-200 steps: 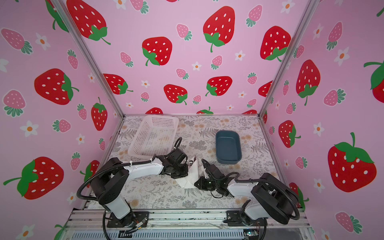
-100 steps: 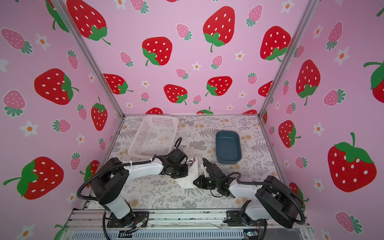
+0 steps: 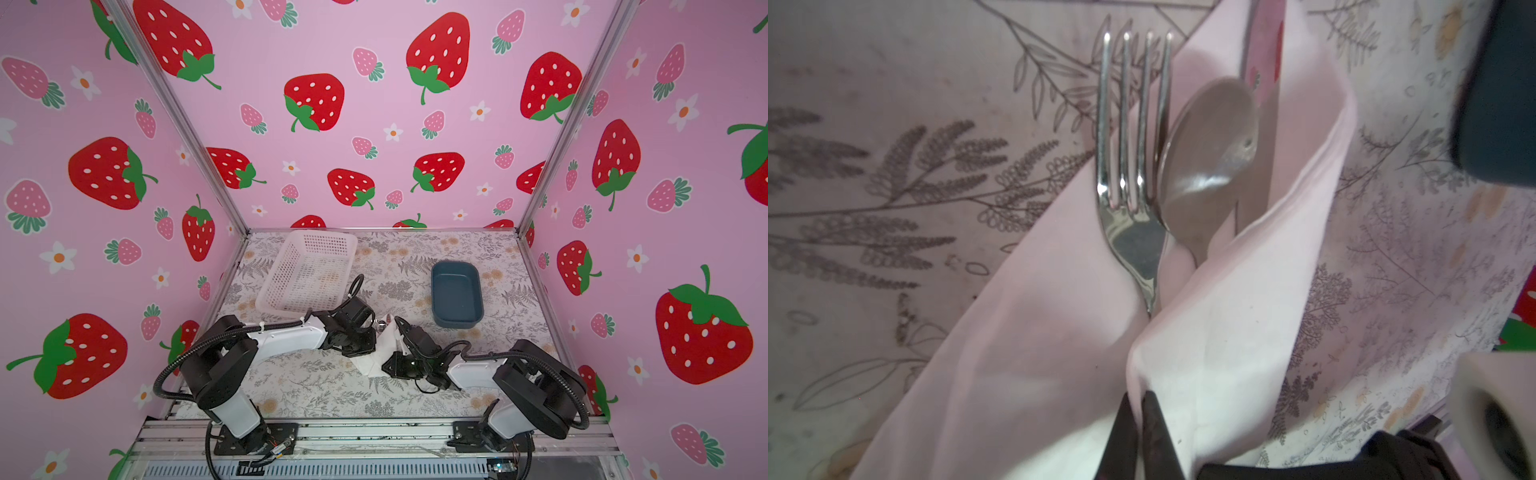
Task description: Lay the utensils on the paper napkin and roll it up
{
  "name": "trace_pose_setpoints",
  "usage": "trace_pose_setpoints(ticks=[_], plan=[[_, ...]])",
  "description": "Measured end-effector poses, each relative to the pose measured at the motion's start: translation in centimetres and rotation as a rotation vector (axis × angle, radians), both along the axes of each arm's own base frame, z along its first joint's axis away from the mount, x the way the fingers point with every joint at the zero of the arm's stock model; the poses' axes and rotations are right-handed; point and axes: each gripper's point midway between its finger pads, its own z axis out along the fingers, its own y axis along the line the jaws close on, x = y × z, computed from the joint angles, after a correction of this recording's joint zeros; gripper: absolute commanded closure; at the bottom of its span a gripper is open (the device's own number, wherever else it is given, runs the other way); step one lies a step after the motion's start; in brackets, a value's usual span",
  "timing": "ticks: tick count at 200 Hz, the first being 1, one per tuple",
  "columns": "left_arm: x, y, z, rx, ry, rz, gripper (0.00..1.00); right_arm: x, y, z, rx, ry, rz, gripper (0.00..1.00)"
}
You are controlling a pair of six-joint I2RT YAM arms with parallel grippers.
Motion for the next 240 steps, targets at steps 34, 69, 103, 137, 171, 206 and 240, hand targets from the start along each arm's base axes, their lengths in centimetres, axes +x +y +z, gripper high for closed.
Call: trace_pose_setpoints(ticks=[34, 69, 103, 137, 171, 206, 240], plan=[[0.0, 0.0, 0.1, -0.002, -0.005, -0.006, 0.69, 0.0, 0.1, -0.1, 0.0, 0.0, 0.001, 0.85], [0.0, 0.4, 2.7, -0.037, -0.062, 0.002, 0.51, 0.0, 0.1, -0.1, -0.001, -0.001, -0.001, 0.85], [-0.1, 2.1, 6.4, -0.065, -0.159, 0.045, 0.44, 0.0, 0.1, -0.1, -0.001, -0.001, -0.001, 0.85], [-2.0, 5.7, 4.6, -0.008, -0.143, 0.104, 0.44, 0.0, 0.1, -0.1, -0.001, -0.001, -0.001, 0.85], [-3.5, 7.8, 2.2, 0.053, -0.087, 0.137, 0.45, 0.0, 0.1, -0.1, -0.001, 0.0, -0.002, 0.85], [-3.3, 7.7, 1.8, 0.048, -0.085, 0.148, 0.49, 0.0, 0.1, -0.1, -0.001, 0.001, -0.003, 0.85], [-3.2, 7.5, 0.4, 0.068, -0.061, 0.152, 0.54, 0.0, 0.1, -0.1, -0.001, 0.0, -0.004, 0.85]])
